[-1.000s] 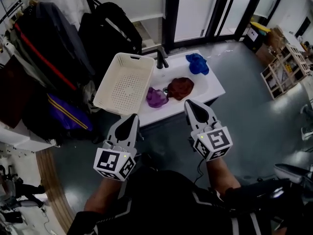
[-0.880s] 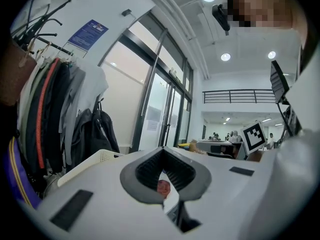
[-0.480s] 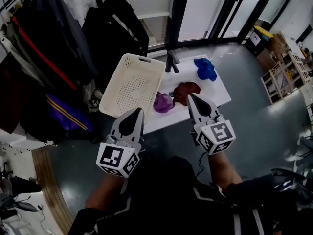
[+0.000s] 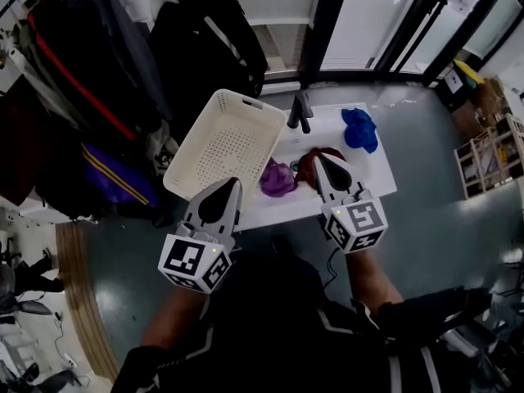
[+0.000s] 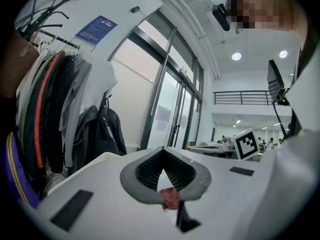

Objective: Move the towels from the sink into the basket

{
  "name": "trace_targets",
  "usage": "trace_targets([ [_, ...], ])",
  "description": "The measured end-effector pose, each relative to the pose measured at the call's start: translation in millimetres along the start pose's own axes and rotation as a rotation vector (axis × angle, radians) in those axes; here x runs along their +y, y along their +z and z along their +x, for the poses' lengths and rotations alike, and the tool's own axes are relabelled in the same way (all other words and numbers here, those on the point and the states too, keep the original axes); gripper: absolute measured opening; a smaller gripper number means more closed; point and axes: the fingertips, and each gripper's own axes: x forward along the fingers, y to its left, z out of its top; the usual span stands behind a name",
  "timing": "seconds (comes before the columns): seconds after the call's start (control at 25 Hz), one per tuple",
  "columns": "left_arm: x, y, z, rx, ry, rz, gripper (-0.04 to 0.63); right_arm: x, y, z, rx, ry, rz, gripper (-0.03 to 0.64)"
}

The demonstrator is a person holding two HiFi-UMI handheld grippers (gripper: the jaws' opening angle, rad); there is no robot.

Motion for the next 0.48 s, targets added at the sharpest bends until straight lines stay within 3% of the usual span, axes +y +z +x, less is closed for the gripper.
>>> trace_targets([
  [0.12, 1.7, 3.2, 16.2, -0.004, 0.049, -0.007, 0.003, -13.6, -5.1, 11.9, 0.011, 0.040, -0.044, 0.003],
  [0.48, 4.3, -7.9, 33.5, 0.021, 0.172, 0.014, 0.003, -33.1, -53.2, 48.7, 0.097, 0.179, 0.022, 0.005],
])
